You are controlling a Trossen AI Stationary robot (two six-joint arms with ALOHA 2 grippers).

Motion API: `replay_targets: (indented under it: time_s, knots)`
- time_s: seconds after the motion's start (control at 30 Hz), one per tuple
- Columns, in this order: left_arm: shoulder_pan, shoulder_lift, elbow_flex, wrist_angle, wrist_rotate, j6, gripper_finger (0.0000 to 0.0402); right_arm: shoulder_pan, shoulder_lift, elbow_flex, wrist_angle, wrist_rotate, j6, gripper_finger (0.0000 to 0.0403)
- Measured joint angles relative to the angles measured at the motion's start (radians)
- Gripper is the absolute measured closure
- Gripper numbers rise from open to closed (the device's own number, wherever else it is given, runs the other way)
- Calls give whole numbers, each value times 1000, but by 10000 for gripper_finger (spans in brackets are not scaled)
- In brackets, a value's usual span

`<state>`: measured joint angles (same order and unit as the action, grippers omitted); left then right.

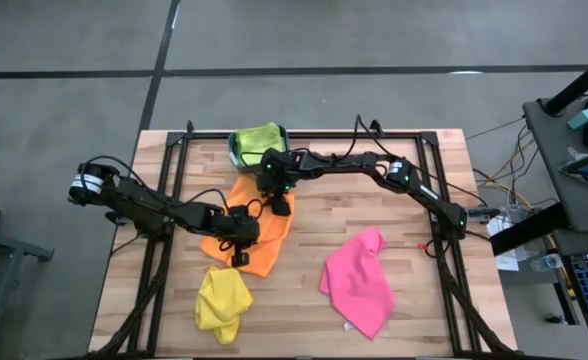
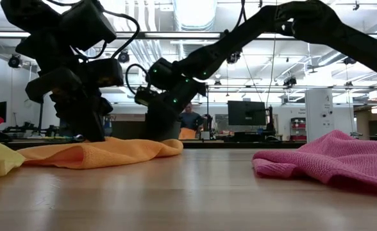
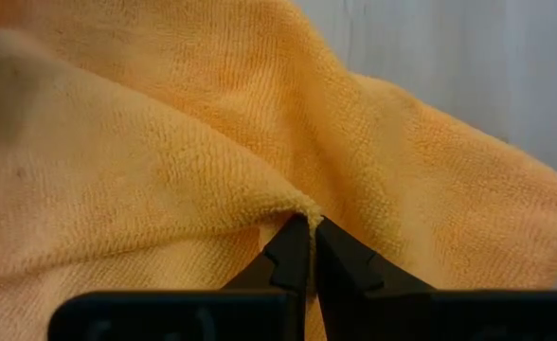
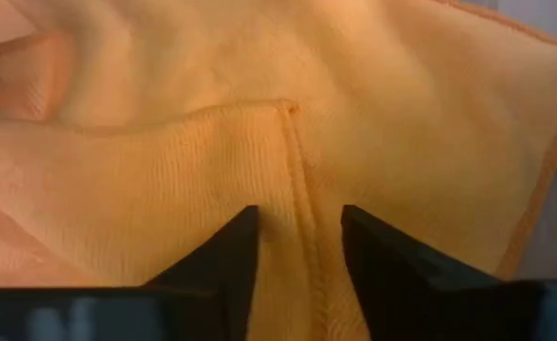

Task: Fold microfiber towels
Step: Fold the orange towel

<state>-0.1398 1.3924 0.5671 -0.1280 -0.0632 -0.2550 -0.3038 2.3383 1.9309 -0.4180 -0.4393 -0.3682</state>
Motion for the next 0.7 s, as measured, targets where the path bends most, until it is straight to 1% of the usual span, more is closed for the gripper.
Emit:
replay_targets:
  time_s: [0.13, 0.23, 0.37, 0.5, 0.57, 0.63, 0.7]
  knots:
    - [0, 0, 0, -2, 0, 4, 402, 4, -3, 0, -11, -12, -12, 334]
    - [0, 0, 2, -18, -10, 11, 402, 16, -8, 23, -71, -13, -39, 381]
    - [3, -4, 2, -24, -22, 29, 402, 43, -46, 22, -137, -7, -78, 392]
    - [3, -19, 2, -37, -24, 28, 402, 63, -124, -21, -174, -4, -89, 394]
    - [3, -30, 3, -49, -24, 27, 402, 69, -178, -59, -185, 24, -89, 394]
    - [3, -48, 3, -58, -23, 25, 399, 76, -239, -110, -183, 75, -88, 394]
    - [2, -64, 3, -68, -21, -2, 386, 84, -304, -171, -180, 124, -85, 394]
